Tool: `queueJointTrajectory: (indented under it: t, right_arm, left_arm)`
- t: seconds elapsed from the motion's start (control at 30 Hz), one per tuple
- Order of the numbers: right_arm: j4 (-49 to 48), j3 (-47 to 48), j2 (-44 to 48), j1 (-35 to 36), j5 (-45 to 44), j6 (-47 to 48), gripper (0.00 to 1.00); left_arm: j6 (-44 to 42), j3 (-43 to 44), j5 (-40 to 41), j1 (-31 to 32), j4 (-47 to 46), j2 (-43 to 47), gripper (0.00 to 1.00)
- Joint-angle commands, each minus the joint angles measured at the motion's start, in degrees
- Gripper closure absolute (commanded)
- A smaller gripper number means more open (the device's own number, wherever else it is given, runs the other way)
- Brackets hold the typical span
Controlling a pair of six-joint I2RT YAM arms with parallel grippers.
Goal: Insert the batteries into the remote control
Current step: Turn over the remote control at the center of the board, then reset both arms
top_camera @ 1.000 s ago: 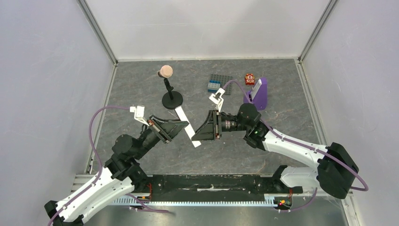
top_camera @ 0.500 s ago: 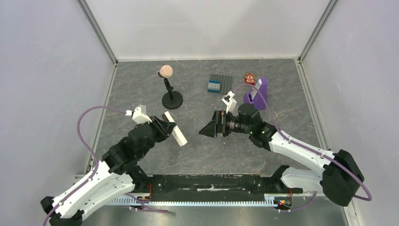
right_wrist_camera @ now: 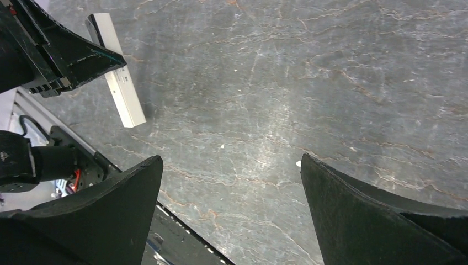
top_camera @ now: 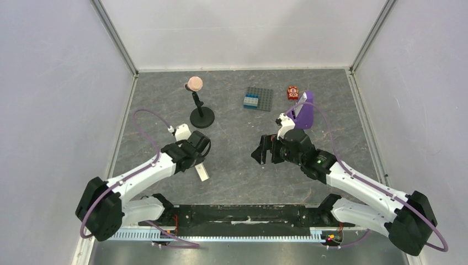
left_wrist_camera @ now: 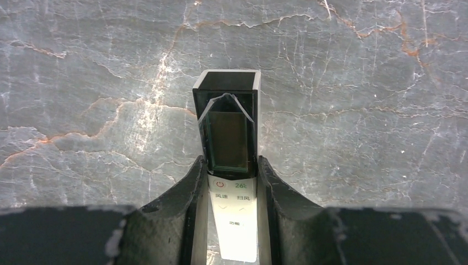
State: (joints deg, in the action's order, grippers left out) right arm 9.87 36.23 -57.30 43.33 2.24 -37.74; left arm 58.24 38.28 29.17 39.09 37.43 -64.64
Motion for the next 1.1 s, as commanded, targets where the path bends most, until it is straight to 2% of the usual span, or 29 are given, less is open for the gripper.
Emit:
queueJointTrajectory:
  t: [0.0,0.13,0.2,0.23,0.3,0.37,0.4,0.6,0.73,0.83,0.93,1.07]
  right_arm:
    - [1.0,-0.2,1.6,0.1,-3.5,1.8,0.02]
    - [1.9,0.0,2.3,0.1,-5.6,2.1,0.02]
    - [2.8,0.2,2.7,0.1,-7.2,2.3,0.02]
    - [3.3,0.4,3.1,0.0,-7.9,2.4,0.02]
    - [4.4,0.7,3.8,0.1,-9.6,2.9,0.02]
    - [5.3,1.1,4.5,0.1,-11.3,3.6,0.02]
    - [6.1,1.3,4.8,0.1,-12.2,3.8,0.02]
    - [9.6,2.1,9.0,0.0,-22.2,3.9,0.02]
    - [12.5,2.3,13.9,0.0,-33.1,3.3,0.02]
    - [14.5,2.8,18.9,0.0,-41.7,3.0,0.02]
    - [16.3,3.8,23.6,0.0,-49.0,3.3,0.02]
    - [18.0,5.7,28.9,0.0,-58.2,4.2,0.02]
  left_arm:
    - [-3.7,0.9,-1.5,-2.0,-6.2,-3.3,0.95]
    - [-4.5,1.8,-2.3,-2.9,-7.0,-8.8,0.90]
    - [-4.6,2.0,-2.4,-2.9,-7.1,-10.1,0.82]
    - [-4.7,2.2,-2.4,-2.9,-7.2,-10.4,0.75]
    - [-5.1,2.2,-2.4,-2.9,-7.1,-10.4,0.53]
    - [-6.1,2.4,-2.7,-2.9,-7.2,-9.8,0.28]
    - [-6.7,2.7,-2.8,-2.9,-7.0,-9.2,0.24]
    - [-6.4,6.7,-4.2,-2.9,-0.6,-4.0,0.21]
    - [-9.4,9.1,-8.4,-2.7,3.2,4.0,0.20]
    - [-10.0,8.0,-8.4,-2.8,3.4,14.7,0.20]
    - [-15.3,7.0,-9.6,-2.8,2.3,26.3,0.19]
    - [-19.8,6.9,-5.5,-2.8,3.6,38.1,0.19]
